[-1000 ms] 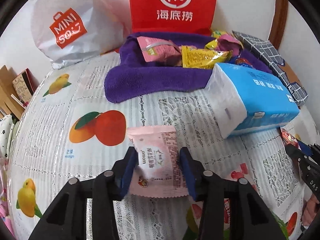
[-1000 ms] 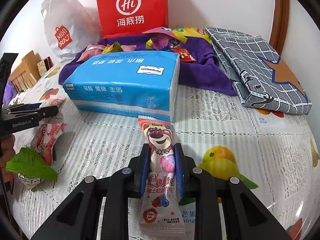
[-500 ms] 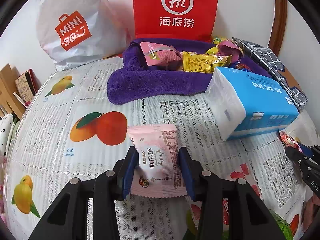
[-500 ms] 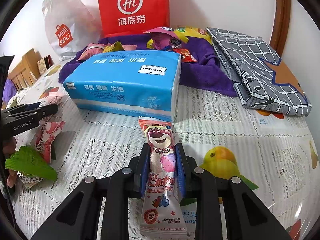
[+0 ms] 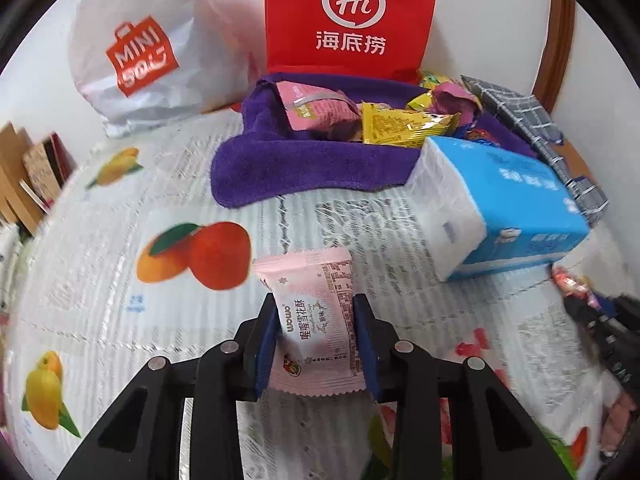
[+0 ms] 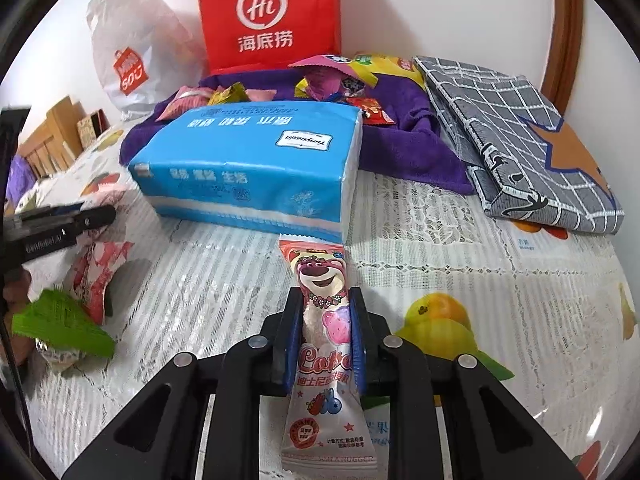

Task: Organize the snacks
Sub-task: 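Lift the pink wrapped snack with the left tool while the right tool holds the Lotso stick, then carry the pink snack and Lotso stick over the purple towel with both tools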

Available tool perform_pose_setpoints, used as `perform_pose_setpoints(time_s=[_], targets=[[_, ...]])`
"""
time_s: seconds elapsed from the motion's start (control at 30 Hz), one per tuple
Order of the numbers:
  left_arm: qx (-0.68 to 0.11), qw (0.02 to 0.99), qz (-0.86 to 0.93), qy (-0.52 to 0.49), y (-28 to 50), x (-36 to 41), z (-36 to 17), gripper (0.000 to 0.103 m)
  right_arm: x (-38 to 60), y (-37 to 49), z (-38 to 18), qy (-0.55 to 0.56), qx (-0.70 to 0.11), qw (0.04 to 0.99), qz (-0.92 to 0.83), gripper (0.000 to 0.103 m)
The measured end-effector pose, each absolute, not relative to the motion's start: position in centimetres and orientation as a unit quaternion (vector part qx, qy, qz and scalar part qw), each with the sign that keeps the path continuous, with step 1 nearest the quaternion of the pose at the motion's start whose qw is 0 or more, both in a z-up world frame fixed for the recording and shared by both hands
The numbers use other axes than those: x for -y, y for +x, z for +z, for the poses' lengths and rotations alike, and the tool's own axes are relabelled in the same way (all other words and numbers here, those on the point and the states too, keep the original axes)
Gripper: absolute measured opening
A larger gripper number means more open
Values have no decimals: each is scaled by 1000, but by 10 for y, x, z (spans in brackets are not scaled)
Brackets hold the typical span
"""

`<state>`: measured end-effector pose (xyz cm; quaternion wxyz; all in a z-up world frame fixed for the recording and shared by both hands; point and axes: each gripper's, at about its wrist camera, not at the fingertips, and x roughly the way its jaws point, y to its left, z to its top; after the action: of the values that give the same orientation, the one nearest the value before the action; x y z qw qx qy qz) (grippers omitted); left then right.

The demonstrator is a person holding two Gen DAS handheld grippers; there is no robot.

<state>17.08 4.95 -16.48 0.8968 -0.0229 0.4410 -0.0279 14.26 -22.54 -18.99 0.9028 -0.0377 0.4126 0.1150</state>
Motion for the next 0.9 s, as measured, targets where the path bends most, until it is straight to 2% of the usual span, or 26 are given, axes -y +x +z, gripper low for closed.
perform_pose_setpoints(time_s=[0.17,0.5,0.9], targets=[[-436,898,-41,-29,160,-47,-150,33,232,131,-181,-7,-419,898,132,21],[-425,899,-90,-52,147,-29,-107,33,252,118,-132,30,-381,916,119,21],[-410,901,-135,-52,168,12,-58,33,246,149,-68,35,-352,928,116,21]])
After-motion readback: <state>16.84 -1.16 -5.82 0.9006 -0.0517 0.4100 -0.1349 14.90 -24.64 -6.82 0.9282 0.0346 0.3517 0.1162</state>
